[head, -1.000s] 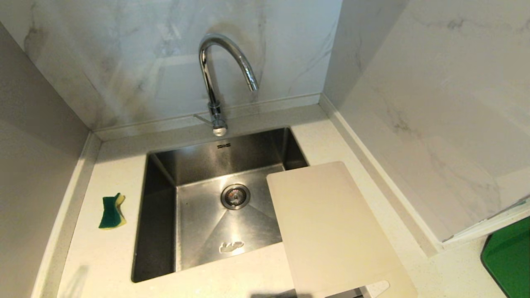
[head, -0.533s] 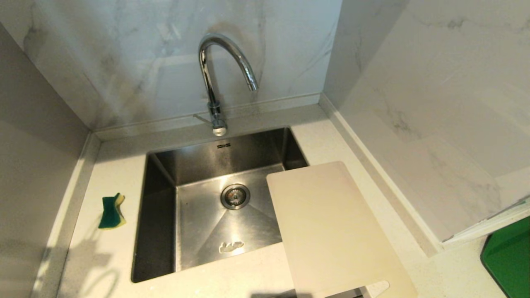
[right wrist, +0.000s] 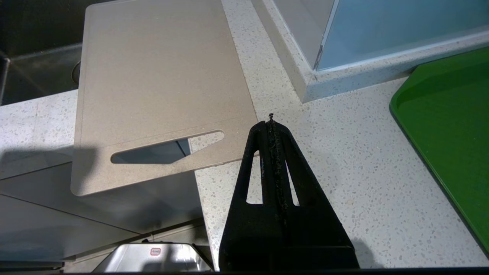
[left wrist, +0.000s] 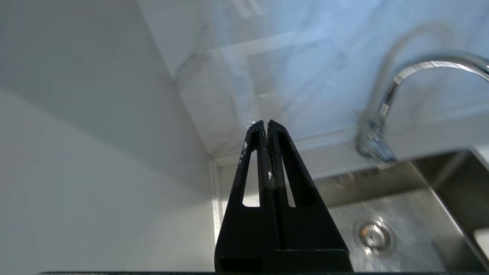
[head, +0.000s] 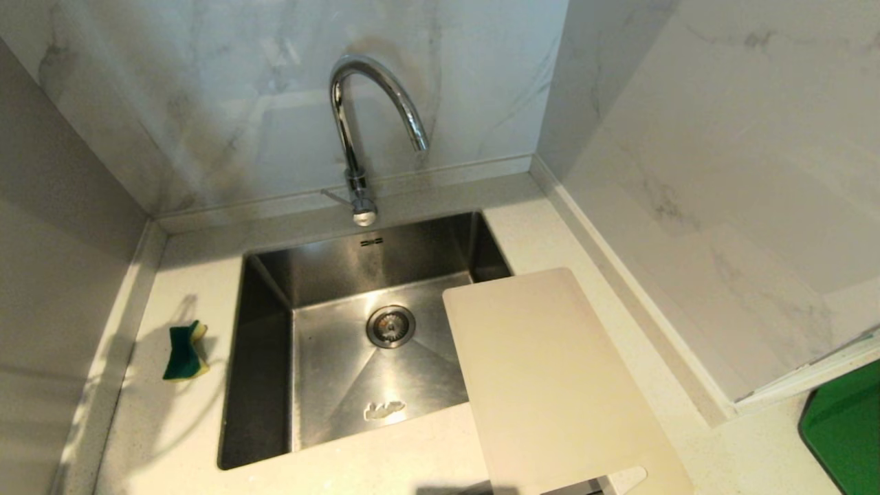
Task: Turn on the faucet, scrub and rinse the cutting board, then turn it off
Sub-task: Turn on the tap
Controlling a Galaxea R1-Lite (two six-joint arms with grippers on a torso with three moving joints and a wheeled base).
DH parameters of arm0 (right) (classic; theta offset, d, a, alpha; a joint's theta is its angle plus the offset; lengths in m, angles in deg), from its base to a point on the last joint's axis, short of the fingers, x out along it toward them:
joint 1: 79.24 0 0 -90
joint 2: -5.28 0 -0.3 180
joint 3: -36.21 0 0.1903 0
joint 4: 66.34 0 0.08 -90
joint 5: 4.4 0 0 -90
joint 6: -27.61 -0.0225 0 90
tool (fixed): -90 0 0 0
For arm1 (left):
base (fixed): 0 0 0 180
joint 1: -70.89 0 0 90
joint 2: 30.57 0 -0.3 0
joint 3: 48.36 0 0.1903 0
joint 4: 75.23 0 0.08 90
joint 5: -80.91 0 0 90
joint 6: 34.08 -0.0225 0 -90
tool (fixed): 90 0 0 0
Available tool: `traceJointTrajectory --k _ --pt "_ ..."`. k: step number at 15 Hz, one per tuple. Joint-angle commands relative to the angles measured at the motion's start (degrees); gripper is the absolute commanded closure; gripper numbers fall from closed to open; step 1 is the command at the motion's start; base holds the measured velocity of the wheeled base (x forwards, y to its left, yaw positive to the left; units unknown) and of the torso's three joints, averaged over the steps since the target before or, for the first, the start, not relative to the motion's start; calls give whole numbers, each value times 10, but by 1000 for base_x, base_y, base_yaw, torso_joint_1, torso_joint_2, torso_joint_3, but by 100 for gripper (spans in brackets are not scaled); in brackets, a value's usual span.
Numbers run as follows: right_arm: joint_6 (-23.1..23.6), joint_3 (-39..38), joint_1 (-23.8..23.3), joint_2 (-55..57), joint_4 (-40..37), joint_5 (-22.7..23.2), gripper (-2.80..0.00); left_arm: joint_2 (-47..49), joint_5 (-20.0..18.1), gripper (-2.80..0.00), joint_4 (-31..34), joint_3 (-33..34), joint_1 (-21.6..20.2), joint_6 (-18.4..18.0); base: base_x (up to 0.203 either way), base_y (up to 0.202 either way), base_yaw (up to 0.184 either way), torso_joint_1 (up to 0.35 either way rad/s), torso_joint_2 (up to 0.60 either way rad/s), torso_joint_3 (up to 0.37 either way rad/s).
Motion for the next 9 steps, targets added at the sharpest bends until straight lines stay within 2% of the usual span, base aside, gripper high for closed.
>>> traceJointTrajectory --k 1,4,9 --pt "0 -1 0 1 0 0 0 54 36 0 1 -36 25 0 0 0 0 0 0 0" --pt "0 -1 0 1 0 0 0 69 52 0 1 -49 26 -1 0 0 0 0 0 0" --pt "9 0 0 0 2 2 0 87 54 0 4 -75 26 -2 0 0 0 0 0 0"
